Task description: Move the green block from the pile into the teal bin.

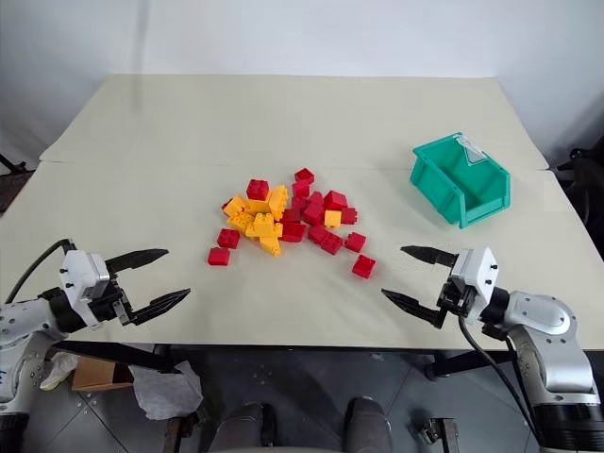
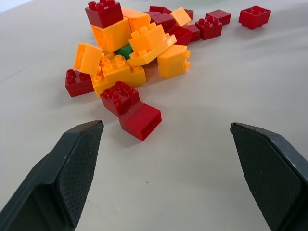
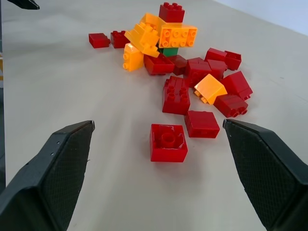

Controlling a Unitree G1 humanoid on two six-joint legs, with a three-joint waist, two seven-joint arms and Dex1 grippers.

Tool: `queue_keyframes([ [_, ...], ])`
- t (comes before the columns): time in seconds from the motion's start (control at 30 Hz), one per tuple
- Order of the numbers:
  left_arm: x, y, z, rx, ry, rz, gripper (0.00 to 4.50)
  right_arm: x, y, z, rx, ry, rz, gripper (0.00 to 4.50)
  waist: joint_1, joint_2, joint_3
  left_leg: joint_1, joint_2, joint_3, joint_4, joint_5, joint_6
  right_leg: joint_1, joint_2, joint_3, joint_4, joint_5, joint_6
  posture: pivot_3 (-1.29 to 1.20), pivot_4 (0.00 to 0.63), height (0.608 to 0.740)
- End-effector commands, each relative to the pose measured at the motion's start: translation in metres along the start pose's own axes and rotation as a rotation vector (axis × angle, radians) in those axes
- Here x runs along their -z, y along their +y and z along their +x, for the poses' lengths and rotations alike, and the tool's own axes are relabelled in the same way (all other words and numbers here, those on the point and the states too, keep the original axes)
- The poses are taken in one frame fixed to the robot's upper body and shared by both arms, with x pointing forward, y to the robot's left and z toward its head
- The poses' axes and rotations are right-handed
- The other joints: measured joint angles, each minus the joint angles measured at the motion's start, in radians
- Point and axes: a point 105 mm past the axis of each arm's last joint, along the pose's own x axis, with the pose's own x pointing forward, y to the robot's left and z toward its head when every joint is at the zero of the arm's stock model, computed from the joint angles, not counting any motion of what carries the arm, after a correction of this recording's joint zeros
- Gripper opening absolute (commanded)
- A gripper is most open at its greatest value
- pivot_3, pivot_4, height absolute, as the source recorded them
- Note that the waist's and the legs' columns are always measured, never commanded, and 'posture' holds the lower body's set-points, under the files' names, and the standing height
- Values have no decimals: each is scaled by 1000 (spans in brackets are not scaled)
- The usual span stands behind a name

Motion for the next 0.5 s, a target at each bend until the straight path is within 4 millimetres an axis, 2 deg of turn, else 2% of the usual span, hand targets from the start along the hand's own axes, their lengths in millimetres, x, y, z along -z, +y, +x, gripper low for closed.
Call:
queue_keyframes([
  [0.03, -12, 2, -3, -30, -37, 39, 4500, -5, -2, 0, 5, -26, -25, 4488, 1, 0, 0, 0, 0, 0, 0, 0, 0, 0, 0, 0, 0, 0, 0, 0, 150, 740],
  [0.17, -12, 1, -5, -53, -55, -22, 4500, -8, -1, 6, -2, -52, -19, 4488, -2, 0, 0, 0, 0, 0, 0, 0, 0, 0, 0, 0, 0, 0, 0, 0, 150, 740],
  [0.27, -7, 5, -13, -116, -69, -68, 4500, -25, 0, 23, 0, -141, -4, 4488, -6, 0, 0, 1, 0, 0, 0, 0, 0, 0, 0, 0, 1, 0, 0, 0, 150, 740],
  [0.5, 33, 19, -58, -365, -13, -155, 4500, -60, 19, 60, -89, -271, -16, 4488, -1, 0, 0, 1, 0, 0, 0, 0, 0, -1, 0, 0, 3, 0, 0, 0, 150, 740],
])
